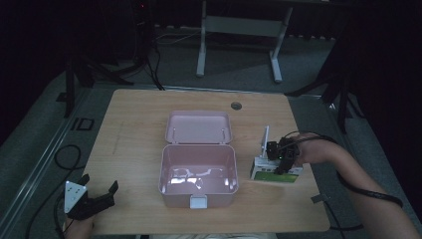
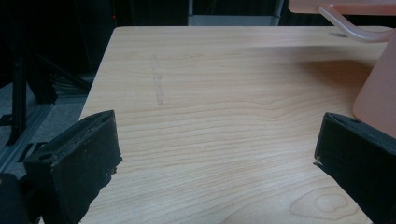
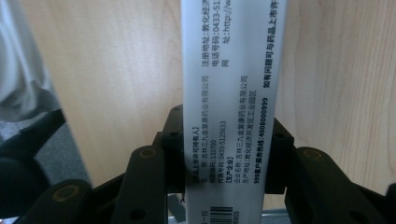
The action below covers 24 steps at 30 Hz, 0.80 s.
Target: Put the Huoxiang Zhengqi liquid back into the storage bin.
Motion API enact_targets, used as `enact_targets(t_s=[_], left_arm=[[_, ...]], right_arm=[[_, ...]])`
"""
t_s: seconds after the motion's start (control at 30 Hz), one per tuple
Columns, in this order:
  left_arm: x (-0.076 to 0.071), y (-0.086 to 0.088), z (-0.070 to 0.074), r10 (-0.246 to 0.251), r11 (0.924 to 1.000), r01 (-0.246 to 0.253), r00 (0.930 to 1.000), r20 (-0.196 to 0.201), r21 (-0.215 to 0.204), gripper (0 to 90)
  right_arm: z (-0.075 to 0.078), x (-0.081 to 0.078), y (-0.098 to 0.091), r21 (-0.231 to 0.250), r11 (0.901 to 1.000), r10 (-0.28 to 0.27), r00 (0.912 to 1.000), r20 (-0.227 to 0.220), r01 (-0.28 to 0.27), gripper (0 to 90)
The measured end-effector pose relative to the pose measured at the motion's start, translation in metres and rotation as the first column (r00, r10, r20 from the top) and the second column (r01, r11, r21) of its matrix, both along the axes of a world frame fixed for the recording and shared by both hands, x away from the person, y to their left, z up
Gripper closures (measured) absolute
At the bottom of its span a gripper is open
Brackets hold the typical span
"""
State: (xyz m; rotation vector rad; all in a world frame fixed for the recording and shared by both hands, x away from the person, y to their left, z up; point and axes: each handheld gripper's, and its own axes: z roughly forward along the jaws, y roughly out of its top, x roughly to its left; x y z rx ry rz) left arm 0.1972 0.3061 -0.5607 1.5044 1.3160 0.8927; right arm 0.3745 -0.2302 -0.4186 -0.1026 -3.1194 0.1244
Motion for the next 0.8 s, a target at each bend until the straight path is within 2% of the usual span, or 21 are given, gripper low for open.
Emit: enact_targets(t_s=[0.1,0.23,0.3,0.33,0.43,0.47,0.5,0.53,0.63,0.8], left_arm=[[0.000,0.000,0.000,-0.001,1.0000,0.001,1.0000,0.001,0.001,0.3],[0.000,0.000,0.000,-0.001,1.0000,0.001,1.0000,-0.002,0.001,0.3],[0.000,0.000,0.000,0.000,1.0000,0.000,1.0000,-0.003,0.001,0.3],[0.000,0.000,0.000,0.000,1.0000,0.000,1.0000,-0.004,0.001,0.3],[0.000,-0.001,0.000,0.001,1.0000,-0.001,1.0000,-0.003,0.001,0.3],[0.000,-0.001,0.000,0.001,1.0000,-0.001,1.0000,-0.003,0.001,0.3],[0.000,-0.001,0.000,0.001,1.0000,-0.001,1.0000,-0.003,0.001,0.3],[0.000,0.000,0.000,-0.001,1.0000,0.001,1.0000,-0.004,0.003,0.3],[0.000,0.000,0.000,-0.001,1.0000,0.001,1.0000,-0.005,0.002,0.3],[0.000,0.000,0.000,-0.003,1.0000,0.003,1.0000,-0.004,0.001,0.3]], right_arm=[[0.005,-0.003,0.001,0.007,1.0000,0.002,1.0000,-0.008,-0.002,61.9],[0.024,-0.009,0.005,0.033,0.9995,0.003,1.0000,-0.009,-0.003,61.9],[0.028,-0.009,0.006,0.037,0.9993,0.003,1.0000,-0.007,-0.003,61.9],[0.038,-0.011,0.009,0.038,0.9993,0.006,1.0000,-0.001,-0.006,61.9],[0.054,-0.013,0.014,0.039,0.9992,0.012,0.9998,0.016,-0.013,61.9],[0.054,-0.013,0.014,0.039,0.9992,0.012,0.9998,0.016,-0.013,61.9],[0.060,-0.013,0.017,0.041,0.9991,0.014,0.9997,0.019,-0.015,61.9],[0.073,-0.015,0.022,0.046,0.9987,0.020,0.9993,0.033,-0.022,61.9],[0.089,-0.017,0.031,0.052,0.9980,0.035,0.9982,0.049,-0.038,61.9],[0.106,-0.017,0.044,0.067,0.9970,0.036,0.9977,0.056,-0.040,61.9]])
